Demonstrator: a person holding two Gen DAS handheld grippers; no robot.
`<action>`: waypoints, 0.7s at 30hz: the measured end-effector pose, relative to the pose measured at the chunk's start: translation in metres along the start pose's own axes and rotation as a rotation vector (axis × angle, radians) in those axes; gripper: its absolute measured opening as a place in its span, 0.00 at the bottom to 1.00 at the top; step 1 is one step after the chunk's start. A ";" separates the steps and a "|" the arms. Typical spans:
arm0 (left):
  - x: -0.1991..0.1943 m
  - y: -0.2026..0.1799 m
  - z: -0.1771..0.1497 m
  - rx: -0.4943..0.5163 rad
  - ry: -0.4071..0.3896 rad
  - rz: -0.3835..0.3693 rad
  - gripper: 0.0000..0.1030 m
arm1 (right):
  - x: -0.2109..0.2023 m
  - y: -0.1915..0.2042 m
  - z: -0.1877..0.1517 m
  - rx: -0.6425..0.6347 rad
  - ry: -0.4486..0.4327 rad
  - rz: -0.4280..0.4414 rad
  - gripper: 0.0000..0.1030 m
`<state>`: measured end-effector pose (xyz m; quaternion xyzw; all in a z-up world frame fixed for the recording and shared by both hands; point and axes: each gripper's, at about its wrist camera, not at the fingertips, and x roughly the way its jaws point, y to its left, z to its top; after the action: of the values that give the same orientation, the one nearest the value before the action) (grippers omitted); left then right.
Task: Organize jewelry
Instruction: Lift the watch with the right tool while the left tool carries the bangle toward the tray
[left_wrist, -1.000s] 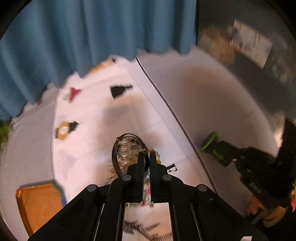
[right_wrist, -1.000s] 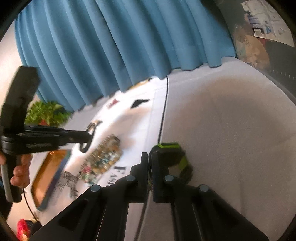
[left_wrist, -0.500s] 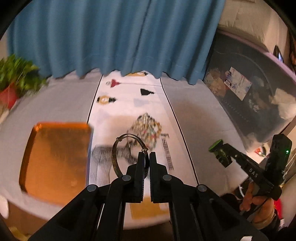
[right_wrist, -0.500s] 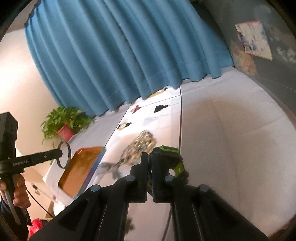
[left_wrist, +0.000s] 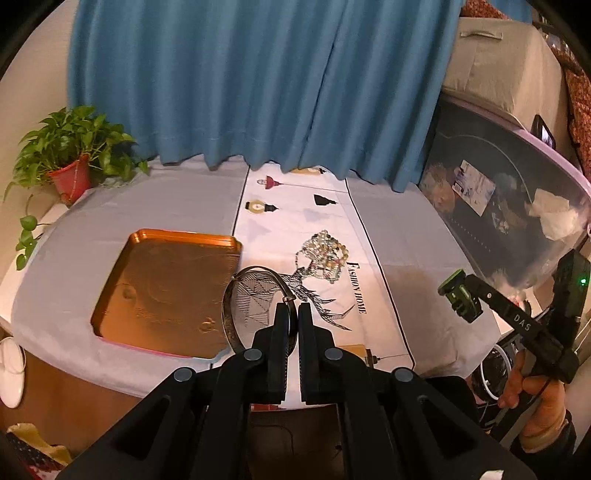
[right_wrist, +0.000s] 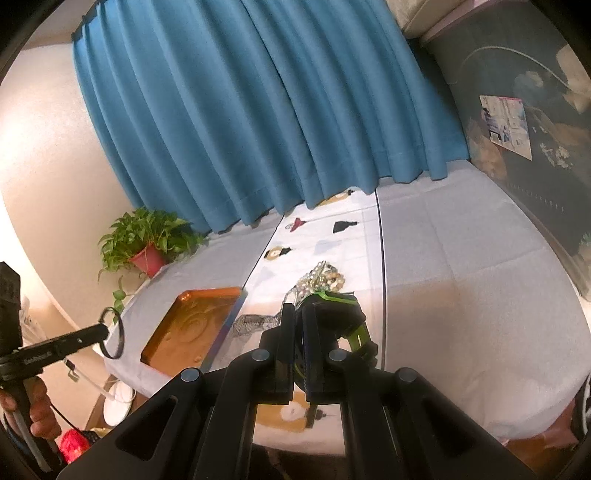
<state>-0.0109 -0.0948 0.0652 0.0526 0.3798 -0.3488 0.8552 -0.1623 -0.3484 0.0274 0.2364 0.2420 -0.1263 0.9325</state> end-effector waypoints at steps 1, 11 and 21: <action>-0.001 0.002 0.001 -0.004 -0.002 0.001 0.03 | 0.000 0.001 0.000 0.000 0.002 0.000 0.04; 0.012 0.032 0.000 -0.055 0.009 0.000 0.03 | 0.014 0.011 0.006 -0.028 0.028 -0.030 0.04; 0.019 0.085 -0.006 -0.127 -0.008 0.020 0.03 | 0.046 0.055 0.005 -0.094 0.092 -0.006 0.04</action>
<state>0.0484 -0.0394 0.0326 0.0007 0.3971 -0.3157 0.8618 -0.1018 -0.3095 0.0285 0.1971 0.2908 -0.1068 0.9301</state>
